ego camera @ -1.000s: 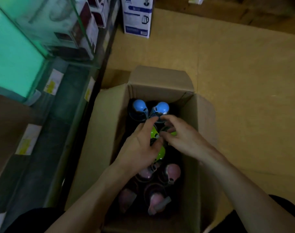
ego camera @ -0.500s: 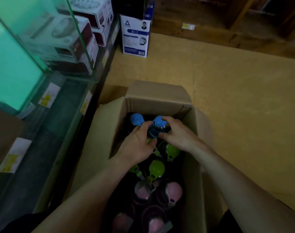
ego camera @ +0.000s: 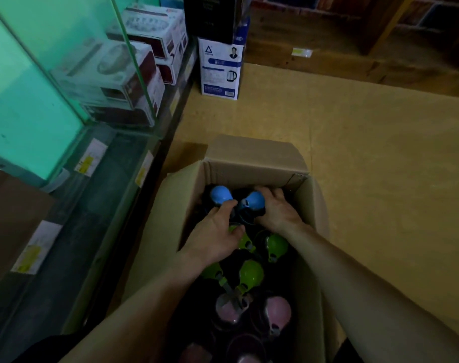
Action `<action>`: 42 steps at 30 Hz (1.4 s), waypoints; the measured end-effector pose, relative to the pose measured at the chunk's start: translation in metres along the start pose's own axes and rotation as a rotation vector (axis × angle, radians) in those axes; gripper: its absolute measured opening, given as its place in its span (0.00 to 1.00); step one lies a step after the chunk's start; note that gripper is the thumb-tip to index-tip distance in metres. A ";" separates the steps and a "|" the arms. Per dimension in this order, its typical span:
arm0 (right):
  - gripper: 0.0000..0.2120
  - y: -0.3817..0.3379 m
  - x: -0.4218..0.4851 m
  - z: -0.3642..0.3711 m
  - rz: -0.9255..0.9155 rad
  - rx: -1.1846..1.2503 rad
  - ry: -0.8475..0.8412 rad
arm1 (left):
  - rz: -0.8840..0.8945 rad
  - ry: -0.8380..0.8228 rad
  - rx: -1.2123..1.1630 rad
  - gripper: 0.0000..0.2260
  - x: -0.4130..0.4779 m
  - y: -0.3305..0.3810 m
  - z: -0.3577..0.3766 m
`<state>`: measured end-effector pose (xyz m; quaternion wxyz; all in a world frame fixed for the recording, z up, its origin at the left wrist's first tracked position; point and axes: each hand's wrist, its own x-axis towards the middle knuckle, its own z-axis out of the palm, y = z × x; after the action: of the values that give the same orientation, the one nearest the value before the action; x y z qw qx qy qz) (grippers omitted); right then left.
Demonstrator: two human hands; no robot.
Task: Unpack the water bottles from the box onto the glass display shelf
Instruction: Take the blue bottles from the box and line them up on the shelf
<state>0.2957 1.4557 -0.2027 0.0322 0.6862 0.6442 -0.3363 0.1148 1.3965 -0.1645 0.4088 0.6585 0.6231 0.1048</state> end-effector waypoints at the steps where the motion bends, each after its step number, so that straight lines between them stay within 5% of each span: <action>1: 0.40 0.001 0.001 0.001 0.005 0.008 0.006 | -0.002 0.002 0.001 0.29 0.000 0.000 -0.001; 14: 0.32 -0.006 -0.027 -0.007 -0.083 -0.073 0.185 | -0.032 0.015 -0.055 0.28 0.003 -0.003 -0.008; 28: 0.32 -0.032 -0.102 -0.066 -0.136 0.191 0.356 | 0.212 0.186 -0.264 0.16 0.000 0.012 -0.013; 42: 0.17 -0.036 -0.122 -0.063 -0.014 1.047 0.280 | -0.102 -0.098 -0.916 0.13 -0.025 0.040 -0.015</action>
<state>0.2963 1.3869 -0.0784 -0.4025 0.6442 0.3933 -0.5180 0.1291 1.3844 -0.1188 0.6911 0.3827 0.5242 0.3180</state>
